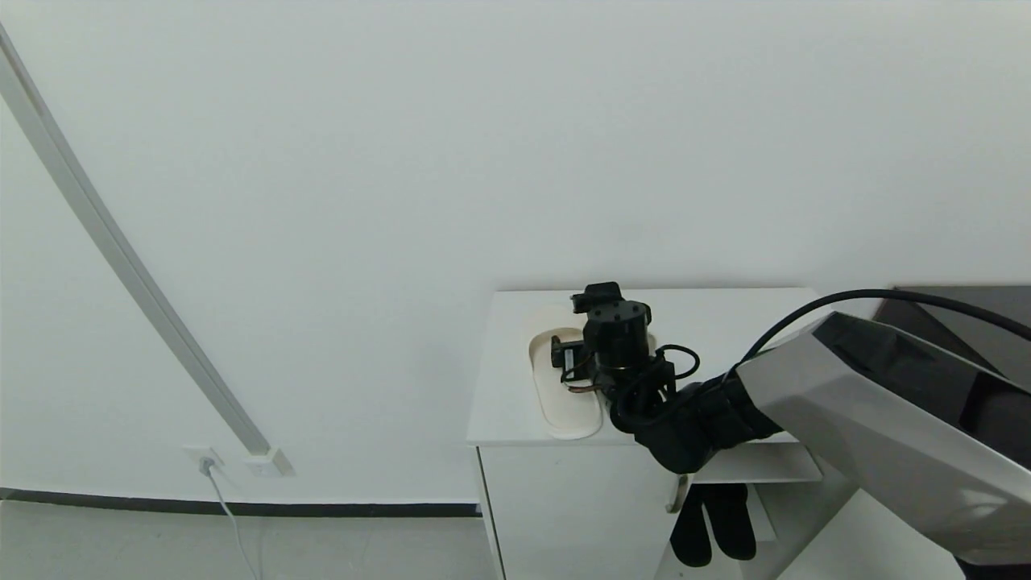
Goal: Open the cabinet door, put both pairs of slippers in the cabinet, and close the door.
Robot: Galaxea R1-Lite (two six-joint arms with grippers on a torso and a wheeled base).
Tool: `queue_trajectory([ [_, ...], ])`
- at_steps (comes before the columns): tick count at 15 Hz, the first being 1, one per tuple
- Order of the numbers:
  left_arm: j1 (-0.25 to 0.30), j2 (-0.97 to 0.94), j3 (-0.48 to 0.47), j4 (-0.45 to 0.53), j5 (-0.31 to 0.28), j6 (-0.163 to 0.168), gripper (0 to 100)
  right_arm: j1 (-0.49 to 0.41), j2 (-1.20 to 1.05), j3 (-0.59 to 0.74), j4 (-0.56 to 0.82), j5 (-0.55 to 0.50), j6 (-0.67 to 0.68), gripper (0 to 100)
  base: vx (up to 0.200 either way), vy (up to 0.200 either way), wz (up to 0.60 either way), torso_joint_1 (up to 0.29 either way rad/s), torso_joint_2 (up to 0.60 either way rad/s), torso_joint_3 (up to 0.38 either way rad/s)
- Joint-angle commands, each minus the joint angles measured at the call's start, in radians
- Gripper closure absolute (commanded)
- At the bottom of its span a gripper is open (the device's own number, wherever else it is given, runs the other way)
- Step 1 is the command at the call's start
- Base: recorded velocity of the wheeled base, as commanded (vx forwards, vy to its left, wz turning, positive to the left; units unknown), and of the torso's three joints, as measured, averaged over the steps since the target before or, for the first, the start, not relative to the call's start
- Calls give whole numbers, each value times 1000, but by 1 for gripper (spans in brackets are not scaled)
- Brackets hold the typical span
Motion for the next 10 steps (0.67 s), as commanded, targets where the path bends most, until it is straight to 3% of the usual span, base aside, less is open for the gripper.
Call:
queue_trajectory([
  [1, 0, 0, 0, 0, 1, 0, 100, -2, 10, -10, 1, 0, 1, 100, 0, 0, 0, 0, 0, 0],
  [7, 0, 0, 0, 0, 1, 0, 100, 9, -13, -3, 1, -2, 1, 100, 0, 0, 0, 0, 0, 0],
  [10, 0, 0, 0, 0, 1, 0, 100, 27, -129, 99, 2, 14, -5, 100, 0, 0, 0, 0, 0, 0],
])
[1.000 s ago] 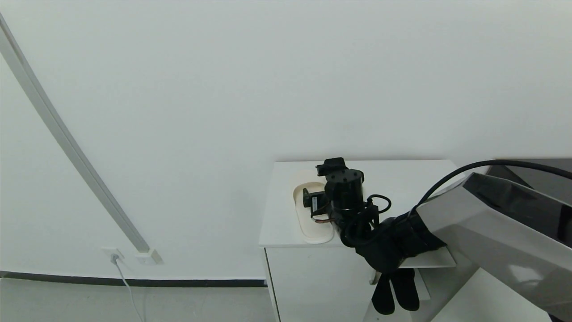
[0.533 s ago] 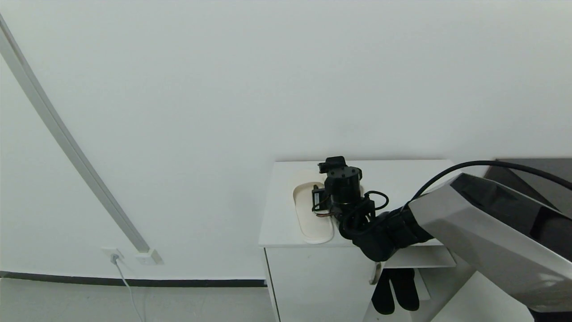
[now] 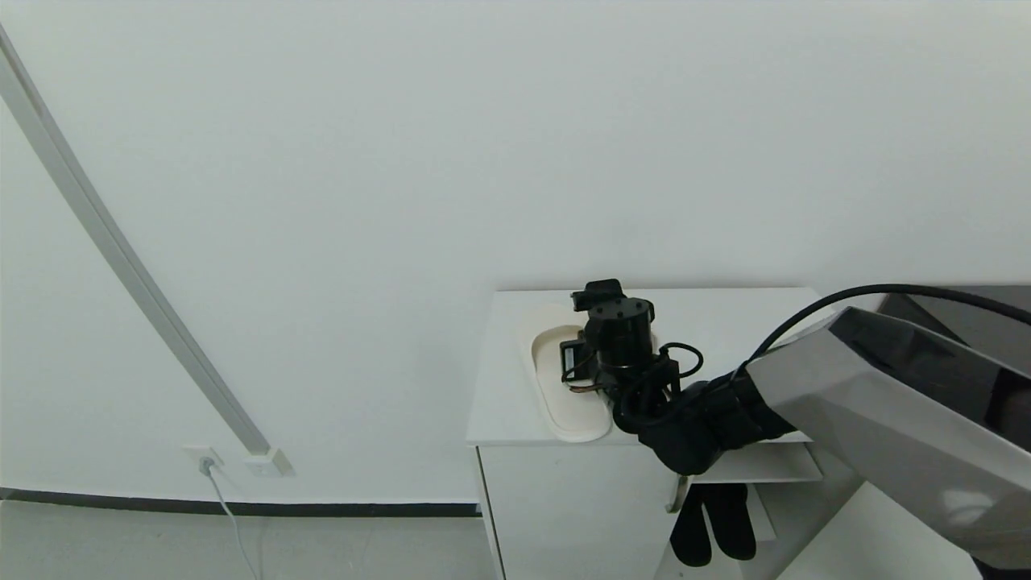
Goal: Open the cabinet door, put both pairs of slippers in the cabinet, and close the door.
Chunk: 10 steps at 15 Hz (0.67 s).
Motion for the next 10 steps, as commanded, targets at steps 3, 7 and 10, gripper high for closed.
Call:
queue_trajectory([
  [3, 0, 0, 0, 0, -1, 0, 100, 46, -291, 304, -9, 95, -9, 100, 0, 0, 0, 0, 0, 0],
  [7, 0, 0, 0, 0, -1, 2, 100, 55, -538, 635, -81, 268, -32, 100, 0, 0, 0, 0, 0, 0],
  [10, 0, 0, 0, 0, -1, 2, 100, 54, -649, 790, -77, 443, -32, 100, 0, 0, 0, 0, 0, 0],
])
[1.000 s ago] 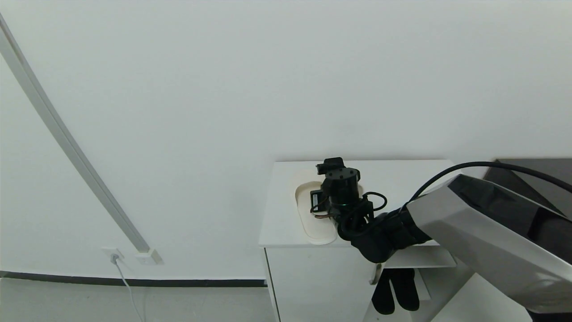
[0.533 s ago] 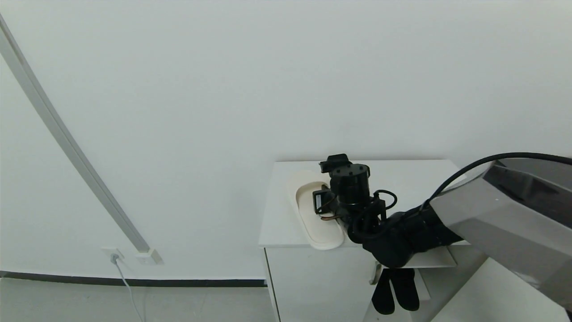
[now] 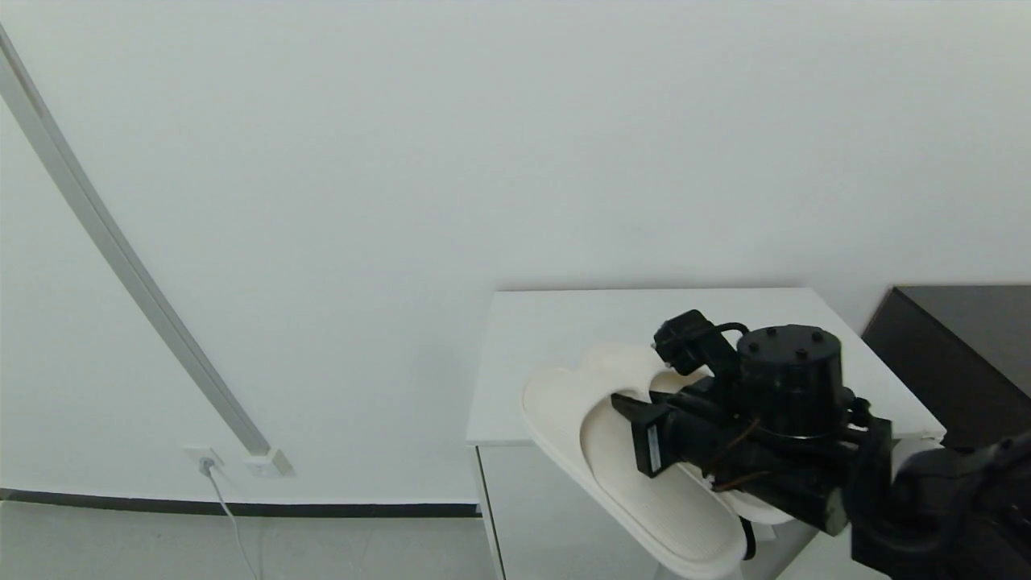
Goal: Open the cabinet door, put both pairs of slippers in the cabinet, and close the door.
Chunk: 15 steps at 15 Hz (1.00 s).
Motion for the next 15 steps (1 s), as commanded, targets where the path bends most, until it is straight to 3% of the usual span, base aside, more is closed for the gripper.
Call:
queue_trajectory([
  [1, 0, 0, 0, 0, 0, 1, 100, 2, -119, 93, -1, 47, -1, 100, 0, 0, 0, 0, 0, 0],
  [9, 0, 0, 0, 0, -1, 3, 100, 2, -101, 112, -4, 43, 1, 100, 0, 0, 0, 0, 0, 0],
  [15, 0, 0, 0, 0, 0, 1, 100, 2, -102, 121, -5, 43, -1, 100, -200, 0, 0, 6, 2, 4],
])
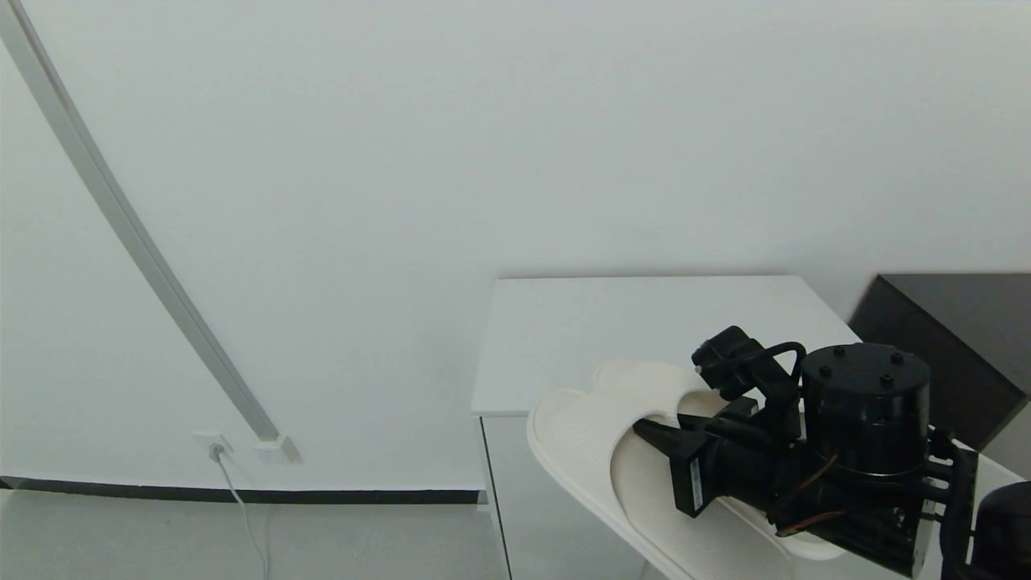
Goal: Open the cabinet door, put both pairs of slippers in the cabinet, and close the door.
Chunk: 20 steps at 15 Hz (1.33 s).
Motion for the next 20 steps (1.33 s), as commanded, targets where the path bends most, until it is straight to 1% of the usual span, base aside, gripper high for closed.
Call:
queue_trajectory([
  [1, 0, 0, 0, 0, 1, 0, 100, 0, 7, 0, 0, 0, 0, 100, -200, 0, 0, -7, -2, 2],
  [3, 0, 0, 0, 0, 1, 0, 100, 0, 13, 1, 0, 0, 1, 100, -200, 0, 0, 2, 0, 2],
  [15, 0, 0, 0, 0, 0, 1, 100, 1, 13, 6, -2, 0, -2, 100, 0, 0, 0, 0, 0, 0],
  [20, 0, 0, 0, 0, 0, 1, 100, 1, 13, 7, -2, -2, -2, 100, 0, -200, 0, 2, 5, 3],
])
